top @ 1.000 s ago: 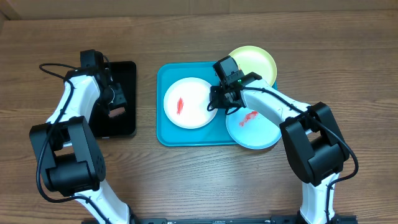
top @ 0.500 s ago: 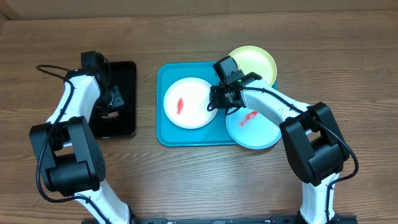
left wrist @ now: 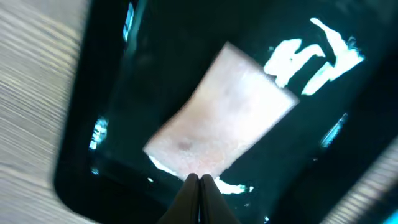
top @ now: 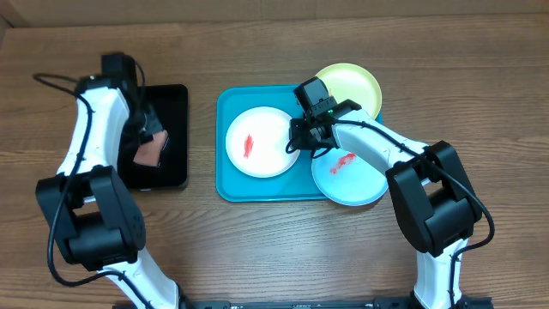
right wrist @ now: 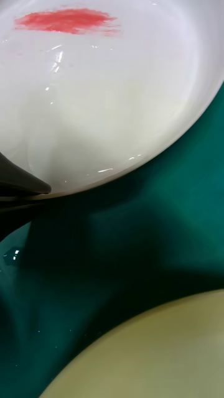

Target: Clean dirty plates on tray and stack at the side

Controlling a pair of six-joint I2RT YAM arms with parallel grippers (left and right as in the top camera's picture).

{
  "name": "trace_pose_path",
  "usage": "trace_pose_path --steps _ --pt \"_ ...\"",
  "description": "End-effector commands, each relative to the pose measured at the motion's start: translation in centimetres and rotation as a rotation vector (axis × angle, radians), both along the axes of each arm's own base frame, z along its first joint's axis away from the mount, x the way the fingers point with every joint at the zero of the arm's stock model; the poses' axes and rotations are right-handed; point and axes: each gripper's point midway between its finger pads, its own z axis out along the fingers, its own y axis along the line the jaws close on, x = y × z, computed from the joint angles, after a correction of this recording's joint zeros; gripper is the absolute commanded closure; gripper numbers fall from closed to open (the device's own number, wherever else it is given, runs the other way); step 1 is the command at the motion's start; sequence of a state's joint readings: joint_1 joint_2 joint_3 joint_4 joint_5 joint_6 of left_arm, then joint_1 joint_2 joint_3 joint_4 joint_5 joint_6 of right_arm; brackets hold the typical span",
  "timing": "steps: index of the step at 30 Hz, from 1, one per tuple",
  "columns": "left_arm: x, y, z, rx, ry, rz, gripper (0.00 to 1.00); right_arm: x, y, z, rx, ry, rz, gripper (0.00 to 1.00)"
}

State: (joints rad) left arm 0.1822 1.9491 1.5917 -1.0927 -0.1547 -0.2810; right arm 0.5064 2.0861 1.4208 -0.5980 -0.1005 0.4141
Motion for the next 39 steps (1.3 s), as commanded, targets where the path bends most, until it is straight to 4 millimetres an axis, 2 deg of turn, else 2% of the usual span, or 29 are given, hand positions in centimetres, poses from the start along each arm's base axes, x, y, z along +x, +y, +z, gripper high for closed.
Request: trace_pose_path --steps 1,3,4,5,6,8,12,20,25,29,35,39 --pt "1.8 -0.6 2.1 0.026 -0.034 -0.098 0.96 -0.3 -0.2 -0.4 -0.016 0.008 0.003 0.96" --pt "1.8 -1.1 2.3 0.029 -0.025 -0.145 0.96 -0.3 -0.2 -0.4 -0.016 0.008 0.002 0.96" --pt "1.7 -1.4 2.2 0.027 -0.016 -0.172 0.88 -0.3 -0.2 -0.4 -0.016 0.007 0.002 0.96" --pt "1.5 -1.9 1.9 0.023 0.000 -0.215 0.73 -0.3 -0.2 -0.4 -0.016 0.007 0.002 0.96" --pt "1.4 -2.2 1.6 0.024 0.010 -0.245 0.65 -0.3 -0.2 -0.4 -0.016 0.008 0.002 0.96" --pt "1.3 -3.0 0.8 0.028 0.030 -0.322 0.58 -0.3 -0.2 -0.4 -0.016 0.007 0.002 0.96" --pt "0.8 -3.9 -0.8 0.074 0.070 -0.422 0.61 -0.3 -0.2 -0.4 -0.016 0.008 0.002 0.96" --pt "-0.7 -1.8 -3.1 0.229 0.123 -0.333 0.65 -0.4 -0.2 -0.4 -0.020 0.009 0.001 0.96" --pt "-0.7 -0.7 -3.2 0.298 0.107 -0.263 0.67 -0.3 -0.2 -0.4 -0.018 0.006 0.001 0.96" --pt "-0.2 -1.2 -3.7 0.301 0.084 -0.286 0.66 -0.3 -0.2 -0.4 -0.018 0.006 0.001 0.96" --pt "0.1 -3.4 -4.5 0.325 0.087 -0.395 0.66 -0.2 -0.2 -0.4 -0.016 0.003 0.001 0.96" --pt "0.2 -3.1 -4.3 0.381 0.079 -0.370 0.68 -0.3 -0.2 -0.4 -0.018 0.006 0.001 0.96"
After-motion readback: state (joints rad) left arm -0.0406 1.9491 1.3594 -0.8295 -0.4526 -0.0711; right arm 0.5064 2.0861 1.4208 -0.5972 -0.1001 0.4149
